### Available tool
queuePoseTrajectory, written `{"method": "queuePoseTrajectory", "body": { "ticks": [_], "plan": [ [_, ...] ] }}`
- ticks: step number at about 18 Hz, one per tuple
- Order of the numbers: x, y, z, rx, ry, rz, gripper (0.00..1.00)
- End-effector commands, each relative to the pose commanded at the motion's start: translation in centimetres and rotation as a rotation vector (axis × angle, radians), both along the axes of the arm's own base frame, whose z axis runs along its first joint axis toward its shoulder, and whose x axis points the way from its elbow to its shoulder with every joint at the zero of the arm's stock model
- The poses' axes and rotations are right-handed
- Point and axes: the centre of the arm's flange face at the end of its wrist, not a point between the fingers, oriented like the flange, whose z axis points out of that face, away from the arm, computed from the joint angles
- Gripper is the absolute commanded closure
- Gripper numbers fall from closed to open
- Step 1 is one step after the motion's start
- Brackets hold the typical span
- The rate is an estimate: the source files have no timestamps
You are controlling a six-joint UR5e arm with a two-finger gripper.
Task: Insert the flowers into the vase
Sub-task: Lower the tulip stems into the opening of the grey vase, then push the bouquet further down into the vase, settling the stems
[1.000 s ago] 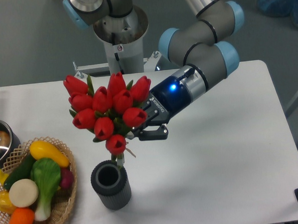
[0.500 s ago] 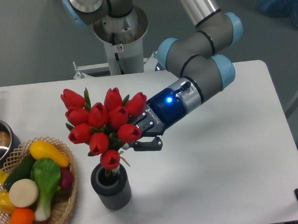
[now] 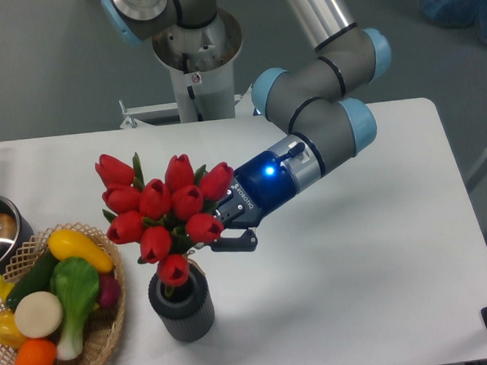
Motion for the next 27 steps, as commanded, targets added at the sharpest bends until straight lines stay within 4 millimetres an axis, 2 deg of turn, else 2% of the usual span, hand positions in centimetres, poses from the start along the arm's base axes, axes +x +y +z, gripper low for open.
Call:
{"method": "queuePoseTrajectory", "body": {
  "ticks": [9,27],
  "plan": [
    [0.4,1.3,-1.5,-0.009,-0.016,-0.022,0.85],
    [-0.4,2.2,-8.7,-0.019,-0.029,-0.026,0.85]
  ]
}}
